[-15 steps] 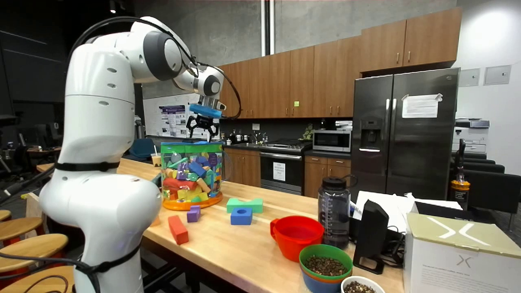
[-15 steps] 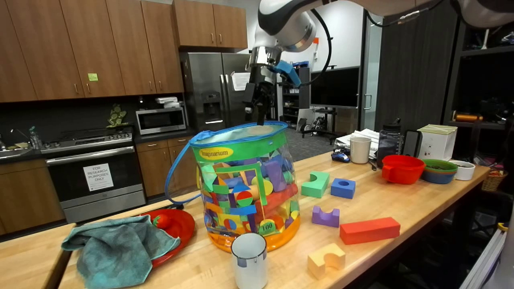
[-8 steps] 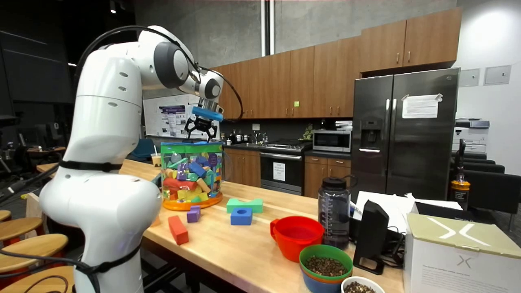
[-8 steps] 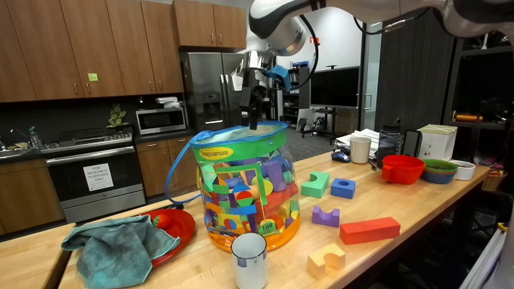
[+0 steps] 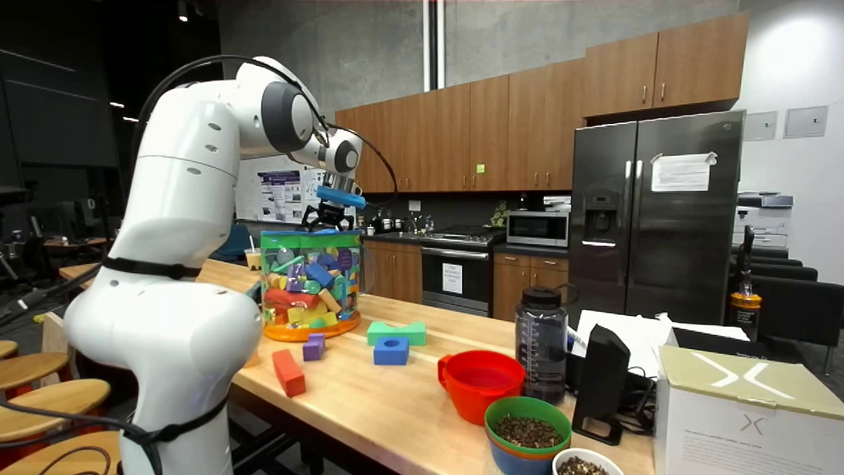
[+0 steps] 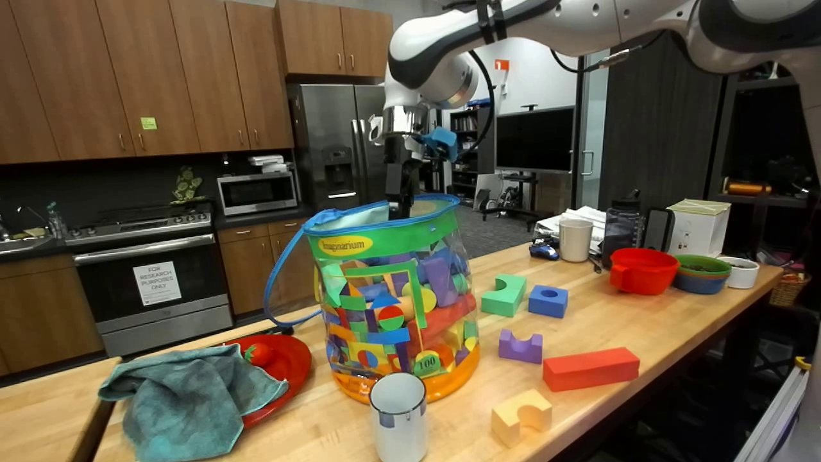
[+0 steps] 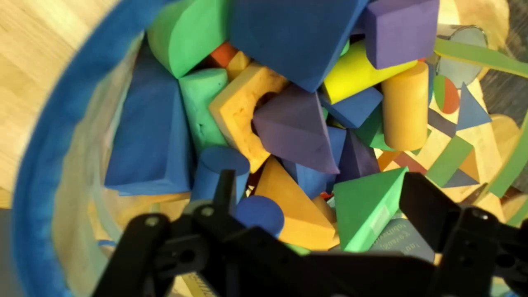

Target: Pick one purple triangular block from the clear block bag and place it on the table

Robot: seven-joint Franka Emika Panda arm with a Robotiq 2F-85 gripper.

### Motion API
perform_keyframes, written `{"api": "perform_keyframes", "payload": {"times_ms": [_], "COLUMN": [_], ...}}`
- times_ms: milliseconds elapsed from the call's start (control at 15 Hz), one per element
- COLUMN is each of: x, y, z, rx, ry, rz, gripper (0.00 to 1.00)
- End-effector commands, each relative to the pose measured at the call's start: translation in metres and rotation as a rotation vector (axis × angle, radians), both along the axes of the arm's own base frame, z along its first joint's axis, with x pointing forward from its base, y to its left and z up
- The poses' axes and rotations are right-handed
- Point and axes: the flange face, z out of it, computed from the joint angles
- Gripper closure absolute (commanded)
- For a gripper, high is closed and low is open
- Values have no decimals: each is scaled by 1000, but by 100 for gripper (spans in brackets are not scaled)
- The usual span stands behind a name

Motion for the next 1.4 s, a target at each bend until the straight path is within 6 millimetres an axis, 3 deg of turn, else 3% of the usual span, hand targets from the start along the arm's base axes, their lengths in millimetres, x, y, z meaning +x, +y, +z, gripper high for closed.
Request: {"api": "perform_keyframes", "payload": {"times_ms": [0,533,1333], "x": [4,7,-33], "y": [-7,-6,32], "z": [-2,9,-12], "rx": [-64,-120,-116], "ry": [-29,-60,33], "rz": [49,100,176], "gripper": [0,0,0]}}
